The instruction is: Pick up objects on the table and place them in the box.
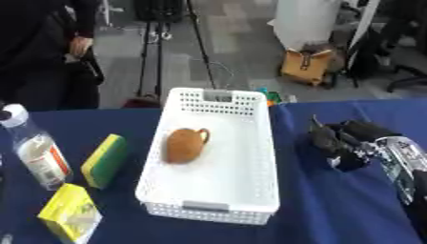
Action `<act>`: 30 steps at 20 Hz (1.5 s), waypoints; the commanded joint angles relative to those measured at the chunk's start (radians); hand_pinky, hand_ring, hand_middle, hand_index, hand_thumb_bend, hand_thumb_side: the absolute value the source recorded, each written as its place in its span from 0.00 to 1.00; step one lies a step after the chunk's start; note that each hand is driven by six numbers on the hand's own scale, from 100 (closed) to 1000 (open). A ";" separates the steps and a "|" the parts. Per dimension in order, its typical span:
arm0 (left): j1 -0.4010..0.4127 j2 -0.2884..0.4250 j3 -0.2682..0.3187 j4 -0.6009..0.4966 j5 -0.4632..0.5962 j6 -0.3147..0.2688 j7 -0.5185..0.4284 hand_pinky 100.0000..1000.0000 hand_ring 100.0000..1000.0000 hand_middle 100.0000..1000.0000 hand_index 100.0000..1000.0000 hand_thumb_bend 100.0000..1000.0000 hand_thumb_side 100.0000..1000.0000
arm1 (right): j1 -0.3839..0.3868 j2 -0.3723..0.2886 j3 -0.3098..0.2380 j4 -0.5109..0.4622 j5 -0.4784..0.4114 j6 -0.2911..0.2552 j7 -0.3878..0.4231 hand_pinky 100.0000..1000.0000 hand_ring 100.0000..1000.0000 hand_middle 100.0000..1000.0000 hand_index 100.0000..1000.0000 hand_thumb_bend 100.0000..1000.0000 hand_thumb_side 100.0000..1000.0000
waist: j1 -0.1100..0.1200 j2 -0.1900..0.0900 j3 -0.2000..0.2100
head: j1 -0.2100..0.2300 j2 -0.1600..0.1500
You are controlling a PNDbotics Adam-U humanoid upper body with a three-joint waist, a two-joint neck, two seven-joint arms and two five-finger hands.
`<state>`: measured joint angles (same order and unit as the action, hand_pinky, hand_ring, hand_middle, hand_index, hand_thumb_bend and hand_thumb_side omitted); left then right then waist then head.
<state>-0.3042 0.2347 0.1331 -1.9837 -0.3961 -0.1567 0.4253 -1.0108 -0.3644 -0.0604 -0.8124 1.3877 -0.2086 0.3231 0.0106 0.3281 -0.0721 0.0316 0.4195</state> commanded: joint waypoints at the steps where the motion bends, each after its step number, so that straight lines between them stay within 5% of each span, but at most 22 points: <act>1: -0.003 0.007 0.003 -0.016 -0.006 0.000 -0.002 0.86 0.71 0.49 0.69 0.00 0.79 | -0.012 -0.007 0.007 0.000 -0.010 -0.001 -0.012 0.33 0.36 0.36 0.57 0.00 0.37 | 0.000 -0.015 0.003 | -0.002 -0.011; 14: -0.002 0.007 0.002 -0.016 -0.011 0.001 -0.008 0.86 0.71 0.49 0.69 0.00 0.78 | -0.006 -0.014 -0.001 -0.028 -0.080 0.024 -0.117 0.23 0.30 0.18 0.36 0.00 0.37 | 0.001 -0.017 0.003 | -0.005 -0.015; 30: -0.003 0.007 0.001 -0.016 -0.009 0.000 -0.013 0.87 0.71 0.49 0.69 0.00 0.78 | -0.026 -0.021 -0.001 -0.054 -0.117 0.037 -0.178 0.21 0.29 0.14 0.32 0.00 0.32 | -0.001 -0.027 0.004 | -0.006 -0.014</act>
<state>-0.3004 0.2347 0.1330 -1.9837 -0.4040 -0.1574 0.4150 -1.0063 -0.3640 -0.0553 -0.8323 1.2811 -0.1702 0.1514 0.0108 0.3275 -0.0686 0.0266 0.4159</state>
